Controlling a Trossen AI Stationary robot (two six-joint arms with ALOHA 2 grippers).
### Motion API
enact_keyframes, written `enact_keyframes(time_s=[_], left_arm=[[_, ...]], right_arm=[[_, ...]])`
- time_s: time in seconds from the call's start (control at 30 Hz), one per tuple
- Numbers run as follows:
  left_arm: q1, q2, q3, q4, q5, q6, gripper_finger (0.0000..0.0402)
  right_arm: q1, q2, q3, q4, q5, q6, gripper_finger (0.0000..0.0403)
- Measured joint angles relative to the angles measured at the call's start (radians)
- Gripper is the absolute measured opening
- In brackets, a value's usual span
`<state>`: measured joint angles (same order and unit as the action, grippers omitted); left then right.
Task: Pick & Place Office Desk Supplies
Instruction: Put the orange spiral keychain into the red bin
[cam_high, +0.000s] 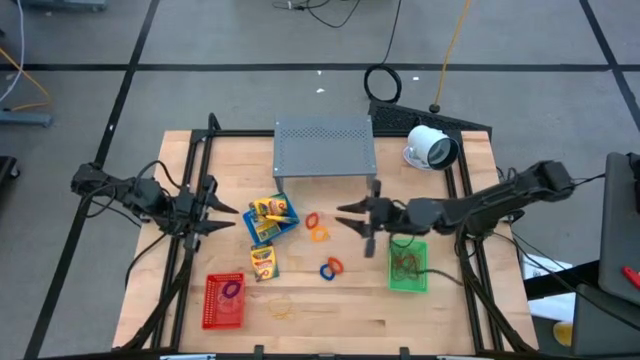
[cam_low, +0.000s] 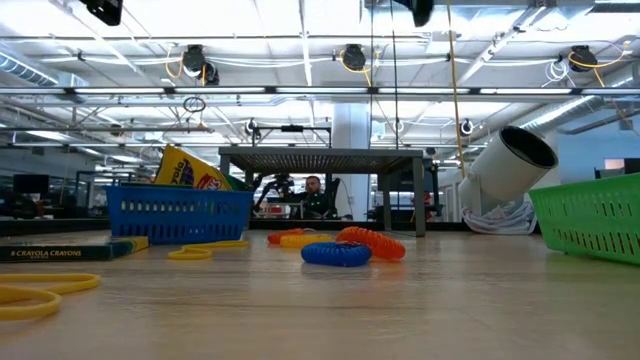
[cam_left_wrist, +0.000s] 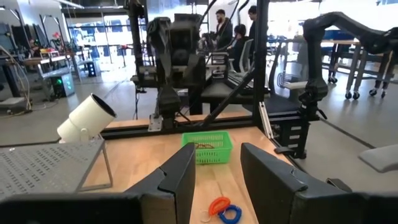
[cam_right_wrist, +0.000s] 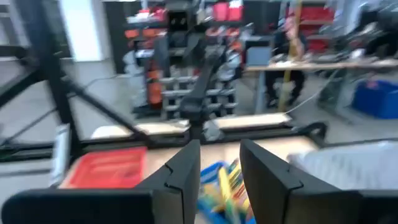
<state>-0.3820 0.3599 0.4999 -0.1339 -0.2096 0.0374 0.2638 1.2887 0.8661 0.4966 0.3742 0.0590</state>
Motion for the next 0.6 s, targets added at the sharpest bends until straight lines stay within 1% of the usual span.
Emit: enact_keyframes(time_s=[0.07,0.13,0.27,0.4,0.5,0.6], left_arm=[[0.000,0.008,0.000,0.010,0.000,0.009,0.0136],[0.000,0.015,0.000,0.014,-0.003,0.014,0.0136],[0.000,0.042,0.000,-0.005,-0.069,-0.012,0.0136],[0.000,0.079,0.000,0.000,-0.127,-0.040,0.0136],[0.000,0.106,0.000,0.016,-0.133,-0.046,0.0136],[0.000,0.136,0.000,0.055,-0.134,-0.046,0.0136]], right_arm=[[0.000,-0.030,-0.041,-0.009,-0.069,0.024,0.0102],[0.000,-0.043,-0.053,-0.046,-0.131,0.040,0.0102],[0.000,-0.050,-0.053,-0.151,-0.224,0.062,0.0102],[-0.008,-0.048,-0.053,-0.291,-0.309,0.113,0.0102],[-0.015,-0.048,-0.053,-0.388,-0.375,0.168,0.0102],[-0.015,-0.035,-0.040,-0.475,-0.405,0.194,0.0102]])
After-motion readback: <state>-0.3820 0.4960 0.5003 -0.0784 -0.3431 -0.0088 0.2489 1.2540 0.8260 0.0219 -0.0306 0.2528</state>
